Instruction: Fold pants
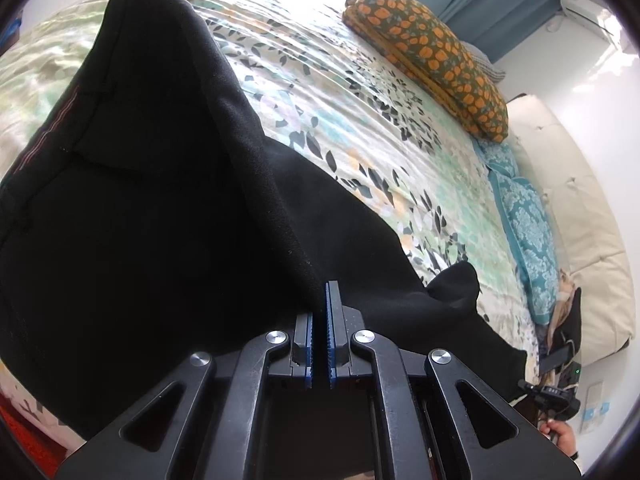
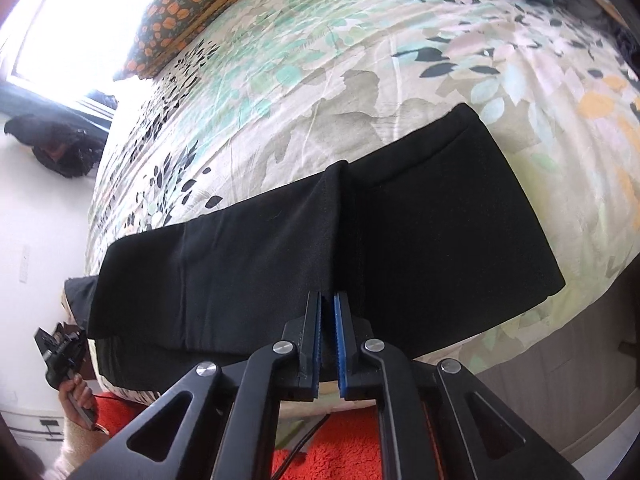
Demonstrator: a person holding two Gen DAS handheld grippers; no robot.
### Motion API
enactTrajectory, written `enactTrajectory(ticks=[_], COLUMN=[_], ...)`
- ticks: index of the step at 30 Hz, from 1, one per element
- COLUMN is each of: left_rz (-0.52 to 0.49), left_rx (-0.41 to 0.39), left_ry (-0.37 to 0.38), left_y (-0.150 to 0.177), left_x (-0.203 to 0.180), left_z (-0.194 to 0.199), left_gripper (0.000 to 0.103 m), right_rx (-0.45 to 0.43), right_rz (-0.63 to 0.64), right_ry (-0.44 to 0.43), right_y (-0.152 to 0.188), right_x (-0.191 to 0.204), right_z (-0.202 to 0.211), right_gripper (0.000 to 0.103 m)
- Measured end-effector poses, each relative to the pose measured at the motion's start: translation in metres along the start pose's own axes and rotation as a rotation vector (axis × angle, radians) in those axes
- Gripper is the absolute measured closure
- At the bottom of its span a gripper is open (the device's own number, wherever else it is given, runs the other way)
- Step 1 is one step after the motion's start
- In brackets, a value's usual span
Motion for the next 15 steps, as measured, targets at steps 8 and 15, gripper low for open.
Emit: enactTrajectory(ticks=[8,15], left_rz=[0.002,0.001], left_rx=[0.013,-0.053], left_ry=[-0.009,-0.013], left_y=[-0.002,-0.026], left_x=[0.001,-0.008], left_z=[-0.007,0.01], left_gripper=[0.1,0.1], right_rx=[0.036,0.025], right_rz=[-0.046,0.212], right_ry=[-0.01,0.135], right_y=[0.001,-0.005], right_x=[-0.012,0.032], right_z=[-0.016,-0.005], right_gripper=[0.058,0.094])
Point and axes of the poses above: each gripper's, at about its wrist camera, not at the fingertips, and z roughly against the way its jaws point, x to its left, y to its underside, the point moved 10 cm from there along -z, roughly the way its jaws point, and after that the axes turned 9 degrees about -z, right-handed, at the moved point
